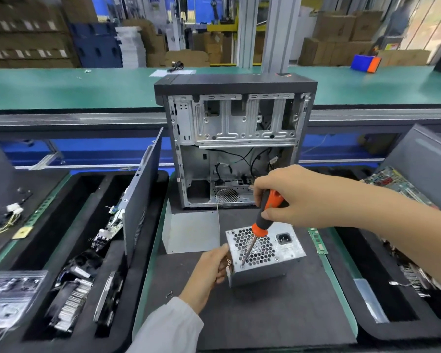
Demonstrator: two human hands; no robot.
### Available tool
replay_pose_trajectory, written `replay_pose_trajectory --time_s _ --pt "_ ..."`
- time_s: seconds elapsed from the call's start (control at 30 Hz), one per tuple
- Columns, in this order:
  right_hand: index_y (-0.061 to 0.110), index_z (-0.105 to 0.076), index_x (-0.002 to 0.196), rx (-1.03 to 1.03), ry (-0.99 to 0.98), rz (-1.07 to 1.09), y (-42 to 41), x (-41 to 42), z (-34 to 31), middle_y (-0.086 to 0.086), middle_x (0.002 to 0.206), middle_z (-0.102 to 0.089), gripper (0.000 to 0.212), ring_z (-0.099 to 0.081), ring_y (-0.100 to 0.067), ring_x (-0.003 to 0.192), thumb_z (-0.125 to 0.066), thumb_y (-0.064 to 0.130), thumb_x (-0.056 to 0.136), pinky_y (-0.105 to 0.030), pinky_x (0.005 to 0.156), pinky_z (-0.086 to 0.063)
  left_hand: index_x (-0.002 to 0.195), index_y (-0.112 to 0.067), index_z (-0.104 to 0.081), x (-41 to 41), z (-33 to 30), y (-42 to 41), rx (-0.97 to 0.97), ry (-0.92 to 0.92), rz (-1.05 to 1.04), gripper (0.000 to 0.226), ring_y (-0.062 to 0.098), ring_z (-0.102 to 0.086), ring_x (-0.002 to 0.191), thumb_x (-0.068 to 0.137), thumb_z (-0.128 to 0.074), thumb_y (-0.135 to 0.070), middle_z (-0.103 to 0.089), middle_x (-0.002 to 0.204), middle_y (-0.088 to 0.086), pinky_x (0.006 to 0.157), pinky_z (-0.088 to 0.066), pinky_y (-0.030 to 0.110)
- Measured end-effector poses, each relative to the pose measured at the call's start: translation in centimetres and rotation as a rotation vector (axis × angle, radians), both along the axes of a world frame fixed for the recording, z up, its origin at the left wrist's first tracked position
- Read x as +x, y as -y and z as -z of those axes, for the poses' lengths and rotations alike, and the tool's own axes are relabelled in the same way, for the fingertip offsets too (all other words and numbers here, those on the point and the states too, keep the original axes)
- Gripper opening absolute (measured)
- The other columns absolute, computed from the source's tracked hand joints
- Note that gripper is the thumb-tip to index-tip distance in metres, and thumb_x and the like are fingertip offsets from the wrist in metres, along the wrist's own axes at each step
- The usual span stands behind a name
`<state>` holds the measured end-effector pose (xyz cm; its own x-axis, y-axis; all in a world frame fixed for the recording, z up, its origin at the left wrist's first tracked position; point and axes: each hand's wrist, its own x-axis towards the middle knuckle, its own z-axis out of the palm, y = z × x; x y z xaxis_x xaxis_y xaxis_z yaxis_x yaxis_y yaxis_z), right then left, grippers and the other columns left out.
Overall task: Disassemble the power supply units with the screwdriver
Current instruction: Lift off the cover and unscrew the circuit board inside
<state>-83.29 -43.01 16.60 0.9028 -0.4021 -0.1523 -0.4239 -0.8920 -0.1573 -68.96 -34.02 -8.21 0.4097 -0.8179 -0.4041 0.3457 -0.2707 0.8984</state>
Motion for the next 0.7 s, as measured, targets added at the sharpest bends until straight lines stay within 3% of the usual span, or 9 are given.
replay_pose_trajectory --time_s 0.13,0.23,0.37,0.7 --pt "0.027 -0.057 0.102 -0.003 0.007 -0.006 0.0 -0.1 0.2 0.015 0.084 -0.046 0.013 -0.042 0.002 0.073 -0.059 0.032 0.09 -0.017 0.063 -0.036 0.065 -0.021 -0.037 -0.4 -0.2 -0.7 -0.017 0.045 0.009 0.039 0.01 -0.017 0.044 0.098 -0.052 -0.037 -0.022 0.05 -0.007 0.044 -0.015 0.022" --pt "0.027 -0.057 0.101 -0.006 0.016 -0.007 -0.1 -0.1 0.2 0.015 0.085 -0.047 0.012 -0.044 0.001 0.075 -0.06 0.032 0.09 -0.019 0.065 -0.038 0.057 -0.023 -0.024 -0.8 -0.7 -1.4 -0.066 0.213 0.055 0.055 0.014 -0.014 0.052 0.092 -0.062 -0.04 -0.019 0.054 -0.006 0.047 -0.015 0.021" --pt "0.028 -0.057 0.101 -0.008 0.026 -0.006 -0.2 -0.1 0.3 0.015 0.084 -0.047 0.013 -0.043 0.001 0.073 -0.06 0.033 0.09 -0.014 0.061 -0.034 0.047 -0.023 -0.027 -0.9 -1.4 -1.6 -0.106 0.292 0.052 0.06 0.013 -0.014 0.052 0.092 -0.063 -0.037 -0.021 0.052 -0.007 0.047 -0.016 0.019" --pt "0.029 -0.057 0.099 0.011 0.036 -0.004 -0.6 -0.2 0.1 0.014 0.087 -0.052 0.012 -0.049 -0.002 0.077 -0.062 0.033 0.089 -0.024 0.071 -0.045 0.051 -0.023 -0.022 -0.9 -1.2 -1.4 -0.119 0.335 0.013 0.06 0.014 -0.011 0.053 0.091 -0.065 -0.034 -0.015 0.055 -0.002 0.047 -0.014 0.021"
